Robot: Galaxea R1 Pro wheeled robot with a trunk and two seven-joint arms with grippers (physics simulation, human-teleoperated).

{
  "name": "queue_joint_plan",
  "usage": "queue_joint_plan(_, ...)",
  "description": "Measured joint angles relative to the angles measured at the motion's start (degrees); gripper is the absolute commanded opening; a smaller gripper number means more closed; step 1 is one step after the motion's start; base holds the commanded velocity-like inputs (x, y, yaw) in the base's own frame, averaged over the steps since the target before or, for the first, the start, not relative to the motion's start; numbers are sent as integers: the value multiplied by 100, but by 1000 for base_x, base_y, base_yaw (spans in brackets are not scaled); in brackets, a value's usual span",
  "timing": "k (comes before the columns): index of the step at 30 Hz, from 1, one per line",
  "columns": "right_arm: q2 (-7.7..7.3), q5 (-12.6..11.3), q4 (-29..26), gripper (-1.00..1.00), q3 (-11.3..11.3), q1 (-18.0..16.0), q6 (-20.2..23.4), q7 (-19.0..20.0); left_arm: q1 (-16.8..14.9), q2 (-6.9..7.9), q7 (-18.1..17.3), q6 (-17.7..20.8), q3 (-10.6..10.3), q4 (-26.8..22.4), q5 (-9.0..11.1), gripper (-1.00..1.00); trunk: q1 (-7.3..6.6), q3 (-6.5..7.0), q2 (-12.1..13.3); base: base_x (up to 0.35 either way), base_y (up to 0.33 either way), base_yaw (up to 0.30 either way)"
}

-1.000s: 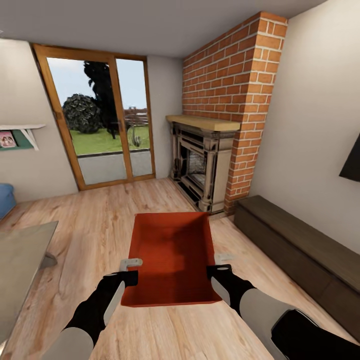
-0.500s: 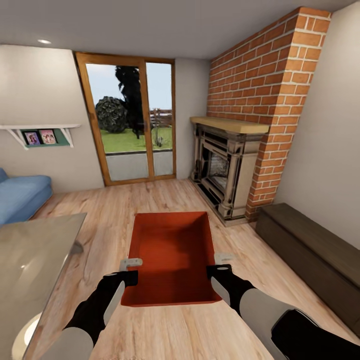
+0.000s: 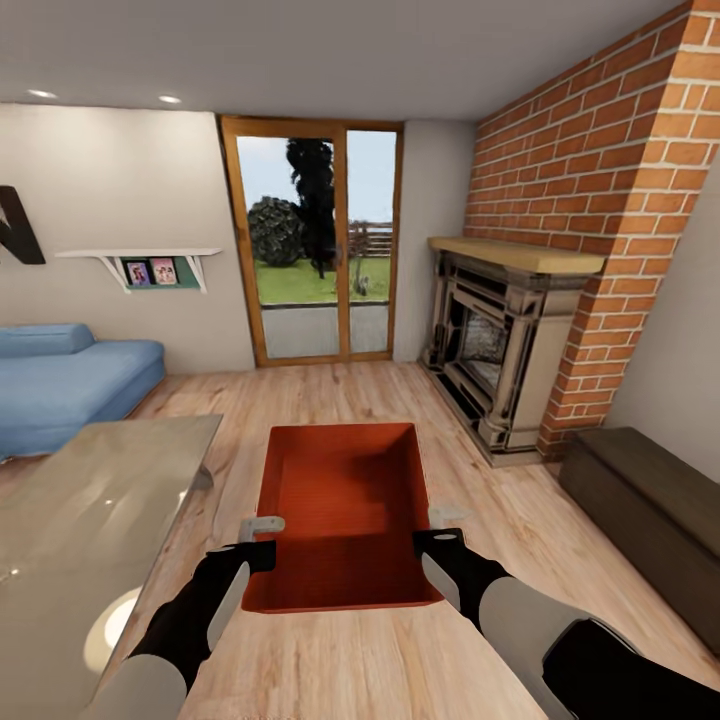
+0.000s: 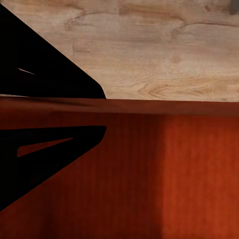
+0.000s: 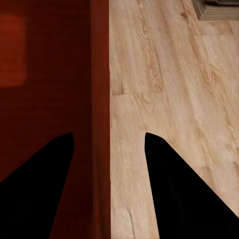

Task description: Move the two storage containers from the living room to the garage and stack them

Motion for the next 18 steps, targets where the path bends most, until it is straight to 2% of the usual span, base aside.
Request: queue_joint_plan(18, 0, 0, -1, -100, -1, 0, 0, 0, 0, 0, -1, 0, 1, -1, -2, -100, 0, 55, 0, 0, 0, 300)
